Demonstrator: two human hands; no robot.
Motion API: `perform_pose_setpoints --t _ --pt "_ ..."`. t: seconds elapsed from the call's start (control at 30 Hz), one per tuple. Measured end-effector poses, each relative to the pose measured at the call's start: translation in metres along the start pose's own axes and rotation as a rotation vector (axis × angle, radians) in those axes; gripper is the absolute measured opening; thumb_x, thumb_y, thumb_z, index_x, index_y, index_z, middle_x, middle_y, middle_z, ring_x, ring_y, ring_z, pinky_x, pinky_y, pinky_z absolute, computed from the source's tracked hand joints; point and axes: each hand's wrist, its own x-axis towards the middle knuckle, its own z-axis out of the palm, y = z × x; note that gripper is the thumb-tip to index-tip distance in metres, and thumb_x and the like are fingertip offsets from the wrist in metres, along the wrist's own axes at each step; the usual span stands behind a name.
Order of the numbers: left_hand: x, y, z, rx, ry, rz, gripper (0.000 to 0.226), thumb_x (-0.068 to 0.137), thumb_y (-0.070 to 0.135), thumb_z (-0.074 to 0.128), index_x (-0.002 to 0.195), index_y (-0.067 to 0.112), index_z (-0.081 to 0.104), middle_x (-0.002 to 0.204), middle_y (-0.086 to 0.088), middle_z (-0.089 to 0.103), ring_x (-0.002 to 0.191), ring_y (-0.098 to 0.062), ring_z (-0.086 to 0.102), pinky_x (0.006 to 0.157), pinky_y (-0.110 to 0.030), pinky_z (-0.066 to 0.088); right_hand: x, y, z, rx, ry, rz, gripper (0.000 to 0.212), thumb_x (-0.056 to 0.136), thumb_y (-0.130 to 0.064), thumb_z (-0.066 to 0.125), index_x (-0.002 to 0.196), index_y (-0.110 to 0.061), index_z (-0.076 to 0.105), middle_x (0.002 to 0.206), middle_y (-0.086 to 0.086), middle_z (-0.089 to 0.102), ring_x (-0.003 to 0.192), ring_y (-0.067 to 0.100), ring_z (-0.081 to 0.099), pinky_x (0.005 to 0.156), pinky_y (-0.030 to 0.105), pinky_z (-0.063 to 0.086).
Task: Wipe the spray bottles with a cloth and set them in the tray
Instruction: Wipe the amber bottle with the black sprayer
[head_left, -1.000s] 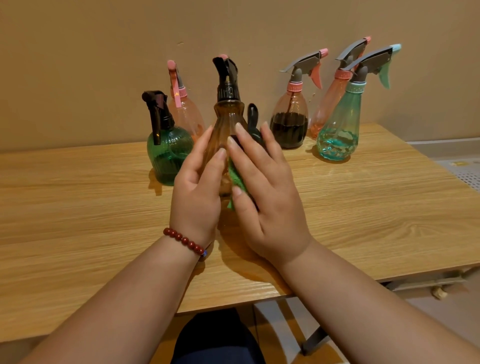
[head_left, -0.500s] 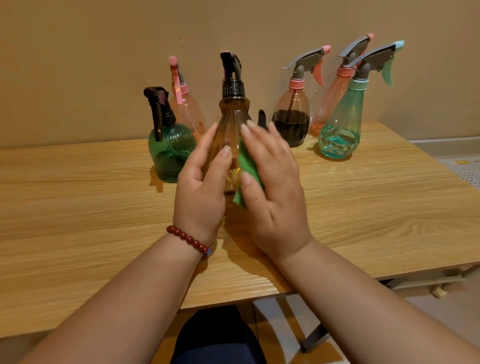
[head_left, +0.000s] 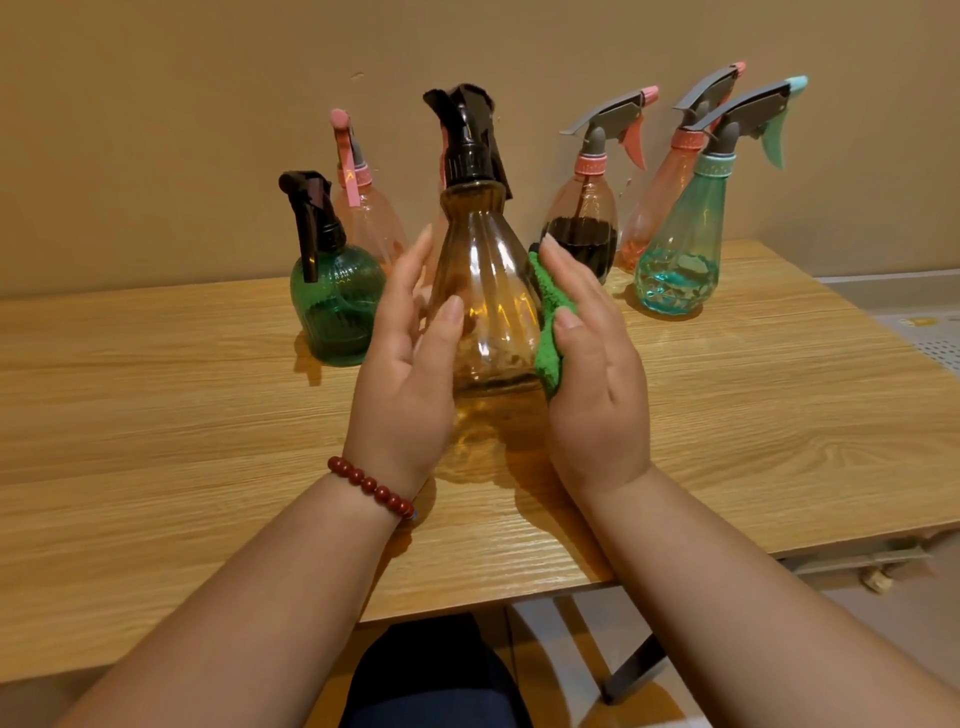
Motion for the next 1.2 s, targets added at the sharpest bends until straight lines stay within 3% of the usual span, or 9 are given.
perform_pose_setpoints --t 0.1,0.2,0.3,0.47,0.67,0.77,0.9,1.0,1.2 --pt "-0.001 -0.002 -0.005 -0.099 -0.089 0.023 0.061 0.093 0.027 0.048 0.150 0.018 0.028 0.145 0.000 0.046 0.131 -0.011 0.048 0.104 -0.032 0.044 -0.002 -0.002 0.001 -0.093 -0.129 -0.124 0.049 0.096 -0.019 0.034 0.141 -0.002 0.041 0.152 0.012 0.036 0.144 0.023 0.027 0.118 0.041 0.024" --pt "-0.002 -0.002 -0.008 -0.060 -0.091 0.054 0.067 0.087 0.030 0.053 0.149 0.016 0.032 0.144 -0.004 0.048 0.130 -0.014 0.050 0.102 -0.031 0.046 -0.003 -0.006 0.001 -0.119 -0.181 -0.181 0.050 0.095 -0.016 0.035 0.142 0.001 0.037 0.155 0.017 0.026 0.147 0.029 0.018 0.119 0.045 0.019" --pt "-0.005 0.000 -0.008 0.000 -0.134 0.067 0.065 0.085 0.030 0.055 0.146 0.020 0.037 0.140 -0.001 0.051 0.126 -0.012 0.052 0.100 -0.031 0.048 -0.001 -0.006 -0.002 -0.076 -0.179 -0.123 0.051 0.096 -0.014 0.036 0.145 0.000 0.033 0.158 0.015 0.019 0.148 0.024 0.014 0.120 0.039 0.017" --pt "-0.008 -0.002 -0.003 0.095 -0.249 0.047 0.063 0.080 0.032 0.060 0.140 0.032 0.042 0.136 0.013 0.052 0.123 -0.002 0.052 0.093 -0.021 0.049 0.011 -0.001 -0.012 0.034 -0.160 0.068 0.056 0.098 -0.014 0.031 0.152 -0.010 0.015 0.162 0.004 0.005 0.147 0.004 0.003 0.116 0.015 0.008" --pt "-0.002 -0.002 -0.009 -0.013 -0.105 0.059 0.060 0.084 0.026 0.057 0.142 0.024 0.042 0.137 -0.002 0.055 0.123 -0.017 0.056 0.096 -0.037 0.051 0.005 0.000 -0.009 0.023 -0.305 0.020 0.056 0.095 -0.019 0.034 0.150 -0.010 0.024 0.160 0.000 0.012 0.147 0.004 0.009 0.119 0.024 0.013" --pt "-0.001 -0.002 -0.011 -0.019 -0.099 0.061 0.059 0.083 0.029 0.056 0.140 0.025 0.043 0.137 -0.004 0.055 0.123 -0.019 0.055 0.097 -0.041 0.051 0.004 -0.002 -0.006 0.052 -0.316 0.030 0.057 0.096 -0.014 0.035 0.151 -0.010 0.021 0.161 0.001 0.005 0.147 0.003 0.004 0.117 0.019 0.012" --pt "-0.003 -0.003 -0.008 0.015 -0.230 0.002 0.061 0.079 0.032 0.060 0.138 0.031 0.046 0.135 -0.001 0.055 0.122 -0.017 0.056 0.093 -0.034 0.052 0.009 -0.002 -0.011 0.053 -0.235 0.069 0.066 0.091 -0.026 0.032 0.153 -0.013 0.013 0.162 0.002 -0.002 0.147 0.003 -0.003 0.114 0.010 0.006" --pt "-0.005 -0.004 -0.006 0.047 -0.304 -0.008 0.062 0.077 0.034 0.061 0.138 0.033 0.046 0.137 0.003 0.054 0.122 -0.010 0.055 0.089 -0.025 0.052 0.012 0.000 -0.014 0.058 -0.170 0.105 0.066 0.092 -0.020 0.032 0.153 -0.013 0.009 0.162 0.002 -0.001 0.147 0.003 -0.004 0.111 0.007 0.004" --pt "-0.002 -0.002 -0.010 -0.044 -0.107 0.037 0.059 0.082 0.029 0.058 0.140 0.026 0.045 0.135 -0.003 0.055 0.122 -0.018 0.056 0.094 -0.036 0.052 0.005 -0.003 -0.010 0.057 -0.324 0.058 0.058 0.092 -0.018 0.036 0.149 -0.019 0.025 0.161 -0.003 0.010 0.146 0.001 0.008 0.116 0.016 0.012"
